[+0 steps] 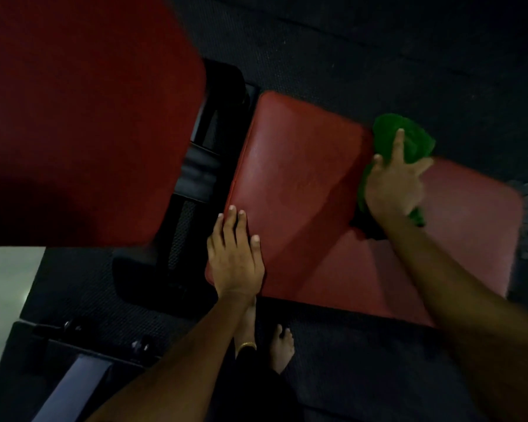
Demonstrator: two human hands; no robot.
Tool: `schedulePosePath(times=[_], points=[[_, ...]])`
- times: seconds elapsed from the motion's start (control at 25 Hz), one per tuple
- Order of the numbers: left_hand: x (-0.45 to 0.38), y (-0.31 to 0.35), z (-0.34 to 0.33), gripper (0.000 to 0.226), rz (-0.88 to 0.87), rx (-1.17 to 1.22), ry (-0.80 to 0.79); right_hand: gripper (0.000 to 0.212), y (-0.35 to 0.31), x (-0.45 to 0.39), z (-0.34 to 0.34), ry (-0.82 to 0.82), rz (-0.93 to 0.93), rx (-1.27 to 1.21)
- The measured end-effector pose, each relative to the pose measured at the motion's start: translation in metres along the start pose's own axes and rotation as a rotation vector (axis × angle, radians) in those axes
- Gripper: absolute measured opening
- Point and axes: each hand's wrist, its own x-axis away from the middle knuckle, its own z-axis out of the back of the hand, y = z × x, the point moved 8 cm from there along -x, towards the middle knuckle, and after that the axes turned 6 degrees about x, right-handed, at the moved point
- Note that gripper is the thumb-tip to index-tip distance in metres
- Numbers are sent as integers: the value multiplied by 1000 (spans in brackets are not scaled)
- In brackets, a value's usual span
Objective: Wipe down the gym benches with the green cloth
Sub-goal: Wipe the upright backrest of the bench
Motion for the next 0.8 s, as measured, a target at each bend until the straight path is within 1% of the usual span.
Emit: schedulePosePath(times=[0.04, 0.12, 0.16, 0.24, 0.28, 0.32, 0.36, 0.4, 0.48, 0.52, 0.56, 0.6, 0.64, 0.72, 0.76, 0.8], points=[[1, -3, 1, 48, 6, 1, 1, 55, -25, 17, -8, -12, 49, 1], [0, -6, 2, 49, 8, -9, 5, 56, -77, 61, -22, -24, 325, 36], [0, -7, 2, 49, 2, -17, 5, 56, -92, 80, -27, -65, 485, 60], [0, -6, 2, 49, -18, -31, 4, 56, -85, 92, -27, -149, 778, 141], [0, -5, 3, 50, -22, -30, 7, 56, -65, 81, -23, -138, 861, 204], [-1, -3, 4, 50, -25, -28, 15, 55, -36, 61, -15, -104, 842, 241], [-2, -1, 4, 50, -27, -27, 21, 55, 1, 35, -6, -64, 715, 250], [-3, 1, 3, 49, -28, -26, 23, 54, 44, 9, 5, -24, 508, 210], [-4, 2, 3, 49, -16, -23, 25, 55, 118, -14, 17, 9, 37, 23], [-4, 1, 2, 49, -9, -26, 18, 55, 132, -7, 15, 3, -113, -35], [-3, 1, 1, 49, -3, -34, 7, 55, 126, 5, 9, -8, -164, -48], [-3, 2, 1, 49, 1, -45, 1, 55, 106, 22, 1, -19, -128, -42], [-5, 4, 2, 48, 20, -57, -1, 54, 80, 43, -7, -31, -29, -26], [-8, 8, 4, 45, 124, -58, -4, 54, 33, 88, -21, -74, 257, 18], [-9, 13, 5, 45, 173, -55, -8, 55, 22, 106, -27, -121, 405, 58], [-11, 21, 5, 46, 170, -64, -15, 56, 18, 114, -30, -155, 542, 111]])
